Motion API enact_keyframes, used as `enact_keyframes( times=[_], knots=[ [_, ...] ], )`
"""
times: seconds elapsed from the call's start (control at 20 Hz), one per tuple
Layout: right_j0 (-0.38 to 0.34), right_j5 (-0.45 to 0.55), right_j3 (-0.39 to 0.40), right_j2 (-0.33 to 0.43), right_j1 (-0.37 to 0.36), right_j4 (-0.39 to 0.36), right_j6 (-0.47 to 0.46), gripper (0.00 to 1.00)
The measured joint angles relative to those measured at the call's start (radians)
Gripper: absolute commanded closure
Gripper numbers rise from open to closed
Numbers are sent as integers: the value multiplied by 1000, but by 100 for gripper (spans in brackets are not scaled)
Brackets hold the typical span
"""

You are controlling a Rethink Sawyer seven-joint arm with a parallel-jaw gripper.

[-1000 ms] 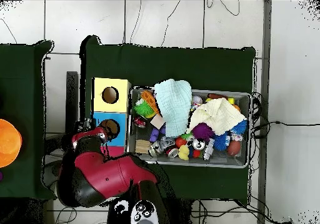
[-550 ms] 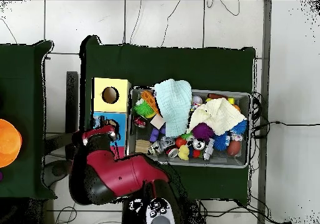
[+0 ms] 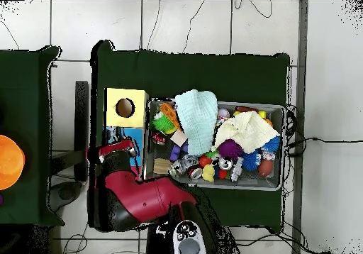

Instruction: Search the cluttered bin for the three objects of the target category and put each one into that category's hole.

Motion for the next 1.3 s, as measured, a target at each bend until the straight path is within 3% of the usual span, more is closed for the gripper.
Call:
enact_keyframes(
  times=[0.1, 0.4, 1.3],
  knots=[
    [15, -79, 0, -18, 32, 0, 0, 100],
    [53, -195, 0, -61, 87, 0, 0, 100],
    [71, -340, -1, -153, 228, 1, 0, 100]
  ],
)
